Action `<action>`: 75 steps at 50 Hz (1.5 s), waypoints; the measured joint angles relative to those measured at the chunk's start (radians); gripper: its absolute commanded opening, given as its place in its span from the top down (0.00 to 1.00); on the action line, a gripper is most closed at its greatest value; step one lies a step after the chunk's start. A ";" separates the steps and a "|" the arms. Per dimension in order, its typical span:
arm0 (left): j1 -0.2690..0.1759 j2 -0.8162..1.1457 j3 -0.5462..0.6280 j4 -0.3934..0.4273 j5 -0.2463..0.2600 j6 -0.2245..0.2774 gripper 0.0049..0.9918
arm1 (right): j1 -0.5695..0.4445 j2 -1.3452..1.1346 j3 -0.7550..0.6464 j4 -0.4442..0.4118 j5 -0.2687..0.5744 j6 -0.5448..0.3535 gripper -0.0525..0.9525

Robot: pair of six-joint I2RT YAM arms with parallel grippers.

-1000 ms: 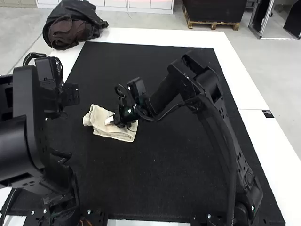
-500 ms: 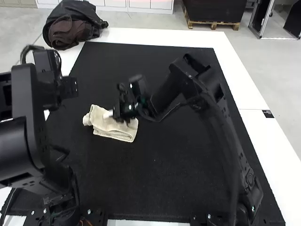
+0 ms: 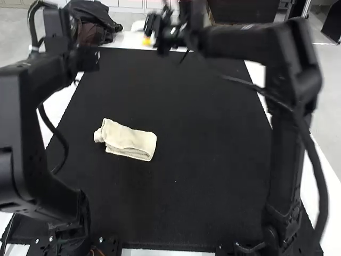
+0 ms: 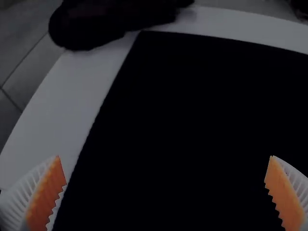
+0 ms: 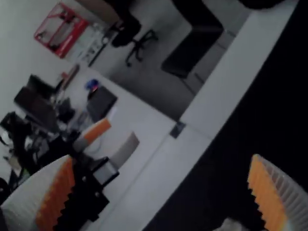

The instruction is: Fold the towel.

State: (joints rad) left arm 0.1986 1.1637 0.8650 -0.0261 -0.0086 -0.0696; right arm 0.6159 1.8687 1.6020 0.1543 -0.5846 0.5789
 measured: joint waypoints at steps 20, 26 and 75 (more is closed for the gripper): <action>-0.115 -0.165 0.133 -0.114 -0.031 -0.007 0.02 | -0.292 -0.479 -0.053 -0.168 0.062 -0.123 0.03; -0.116 -0.245 0.133 -0.135 -0.035 -0.007 0.02 | -0.387 -0.678 -0.142 -0.159 0.062 -0.121 0.03; -0.116 -1.163 -0.156 -0.054 -0.074 -0.017 0.02 | -0.669 -1.862 -0.573 -0.331 0.461 -0.475 0.03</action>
State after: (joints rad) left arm 0.0822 0.0010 0.7090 -0.0799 -0.0826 -0.0864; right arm -0.0536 0.0063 1.0286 -0.1764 -0.1234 0.1043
